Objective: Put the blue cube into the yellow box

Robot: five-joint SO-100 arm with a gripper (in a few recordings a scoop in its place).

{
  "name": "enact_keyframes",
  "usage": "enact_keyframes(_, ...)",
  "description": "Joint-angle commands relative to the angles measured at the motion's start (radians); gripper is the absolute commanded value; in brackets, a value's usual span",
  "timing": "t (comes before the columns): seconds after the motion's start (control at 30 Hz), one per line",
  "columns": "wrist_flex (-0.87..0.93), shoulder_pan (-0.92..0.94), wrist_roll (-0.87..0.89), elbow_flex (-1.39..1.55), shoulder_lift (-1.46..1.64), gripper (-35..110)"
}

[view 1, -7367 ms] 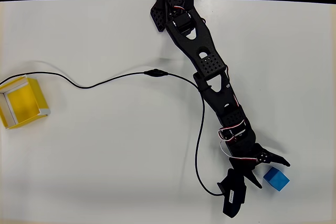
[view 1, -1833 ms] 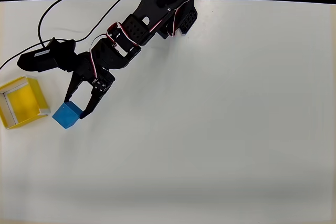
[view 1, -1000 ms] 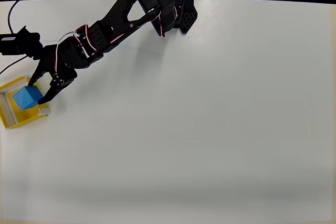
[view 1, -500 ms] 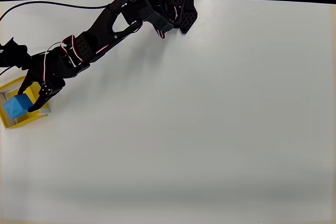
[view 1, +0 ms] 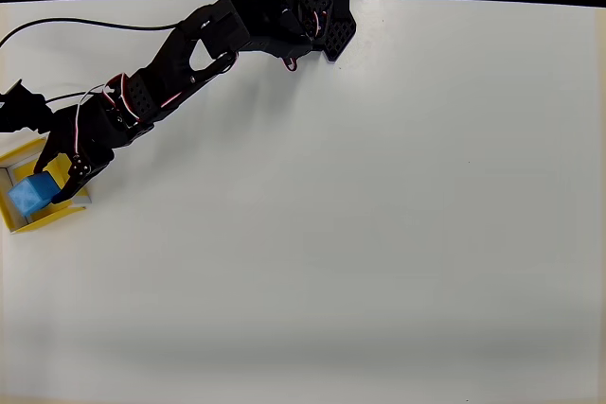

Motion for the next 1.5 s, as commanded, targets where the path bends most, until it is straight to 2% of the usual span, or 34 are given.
enact_keyframes(0.0,-0.046,0.037,-0.018,-0.146,0.055,19)
enact_keyframes(0.9,-0.017,0.057,-0.009,-0.173,0.055,28)
enact_keyframes(1.13,-0.017,-0.015,0.005,-0.005,0.287,27)
enact_keyframes(1.47,0.034,-0.229,-0.005,0.365,0.747,15)
